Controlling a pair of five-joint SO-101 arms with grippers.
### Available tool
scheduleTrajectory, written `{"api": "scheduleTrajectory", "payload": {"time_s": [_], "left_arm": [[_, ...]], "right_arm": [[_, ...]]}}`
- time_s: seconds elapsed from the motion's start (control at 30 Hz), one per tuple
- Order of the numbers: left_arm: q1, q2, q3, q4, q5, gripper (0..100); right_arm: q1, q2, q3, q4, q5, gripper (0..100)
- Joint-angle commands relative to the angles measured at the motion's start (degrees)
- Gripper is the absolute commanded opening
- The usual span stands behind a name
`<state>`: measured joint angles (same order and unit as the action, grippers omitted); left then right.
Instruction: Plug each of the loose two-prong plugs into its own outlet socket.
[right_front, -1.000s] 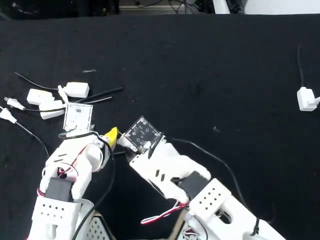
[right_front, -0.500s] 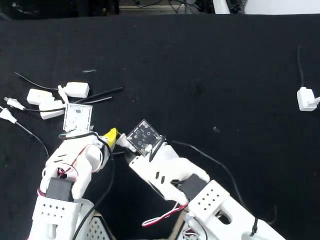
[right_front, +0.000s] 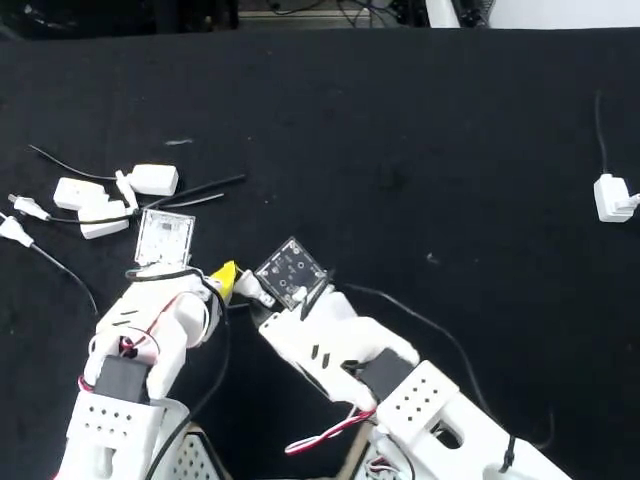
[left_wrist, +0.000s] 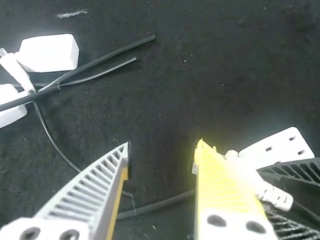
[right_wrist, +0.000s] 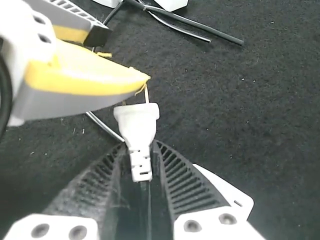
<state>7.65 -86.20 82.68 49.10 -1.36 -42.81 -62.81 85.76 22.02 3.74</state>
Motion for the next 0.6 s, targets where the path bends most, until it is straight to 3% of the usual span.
{"api": "scheduleTrajectory", "payload": {"time_s": [0.0,0.57], "left_arm": [[2.9,0.4,0.3,-0.1,-1.1,22],[3.2,0.4,1.3,-0.9,-2.5,22]], "right_arm": [[1.5,-2.9,-1.5,-3.6,-1.1,1.1],[2.9,-2.9,-2.3,-3.3,-1.2,1.1]]}}
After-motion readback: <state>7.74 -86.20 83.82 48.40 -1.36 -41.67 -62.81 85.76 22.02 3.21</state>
